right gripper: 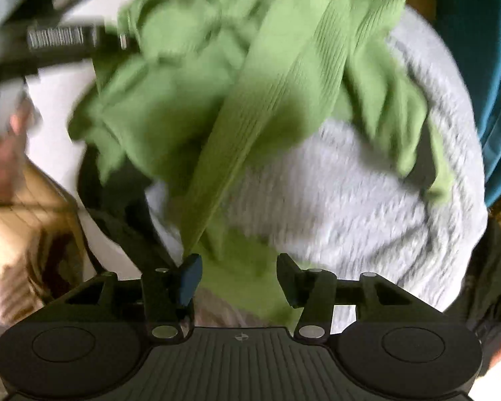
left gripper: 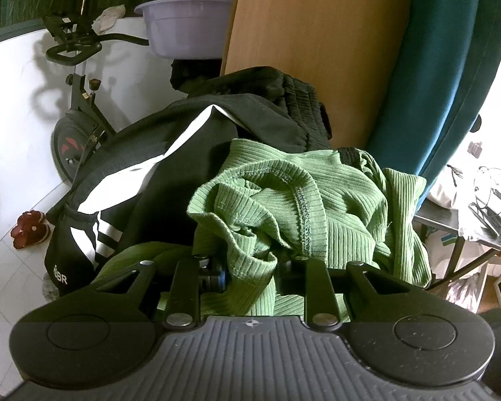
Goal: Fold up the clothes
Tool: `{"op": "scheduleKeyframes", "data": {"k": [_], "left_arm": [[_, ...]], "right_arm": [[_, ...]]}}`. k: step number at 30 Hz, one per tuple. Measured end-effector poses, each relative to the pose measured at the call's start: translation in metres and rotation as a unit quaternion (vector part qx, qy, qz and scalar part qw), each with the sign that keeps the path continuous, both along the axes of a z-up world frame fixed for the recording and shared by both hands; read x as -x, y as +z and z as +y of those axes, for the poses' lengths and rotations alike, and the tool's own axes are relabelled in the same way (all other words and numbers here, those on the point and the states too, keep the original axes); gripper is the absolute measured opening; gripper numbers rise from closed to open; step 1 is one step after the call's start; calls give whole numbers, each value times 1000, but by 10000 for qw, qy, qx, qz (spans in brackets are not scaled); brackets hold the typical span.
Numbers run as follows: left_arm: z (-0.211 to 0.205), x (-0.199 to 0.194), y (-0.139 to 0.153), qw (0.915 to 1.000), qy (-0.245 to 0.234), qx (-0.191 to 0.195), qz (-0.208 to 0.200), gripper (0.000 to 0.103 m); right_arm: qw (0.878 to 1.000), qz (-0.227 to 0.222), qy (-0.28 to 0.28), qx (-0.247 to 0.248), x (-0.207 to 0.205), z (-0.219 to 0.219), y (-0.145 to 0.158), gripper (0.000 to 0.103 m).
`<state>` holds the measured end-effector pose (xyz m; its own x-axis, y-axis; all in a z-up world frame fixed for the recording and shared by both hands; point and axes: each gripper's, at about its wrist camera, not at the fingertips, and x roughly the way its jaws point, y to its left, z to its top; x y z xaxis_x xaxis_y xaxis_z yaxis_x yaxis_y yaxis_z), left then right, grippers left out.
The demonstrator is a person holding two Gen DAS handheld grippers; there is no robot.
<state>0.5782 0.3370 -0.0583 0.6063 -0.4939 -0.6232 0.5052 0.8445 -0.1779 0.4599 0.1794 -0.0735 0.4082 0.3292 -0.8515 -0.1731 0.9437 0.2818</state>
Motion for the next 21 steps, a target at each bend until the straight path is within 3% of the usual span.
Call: {"op": "scheduleKeyframes", "data": {"k": [4,6,7,14,21], "left_arm": [[0,0,0,10000,-7,-23,-18,26],[-1,1,0,10000,-14,-41,-29,27],[-1,1,0,10000,-16,-42,-29,27],[2,0,-1,10000,-19,13,7,27],[2,-1,-1,10000,-2,36,38,27]], "right_arm": [[9994,-32,-222,-277,-3,-3,-8,32],[9983,-58,-400,-426,-13,-4,-9,7],[9977,-108,-442,-501,-14,-7,-6,4],[9923,-877,-317,-813,-11,-23,37,3],[9727,-2012,-471,-1052,-28,-39,105,3]]}}
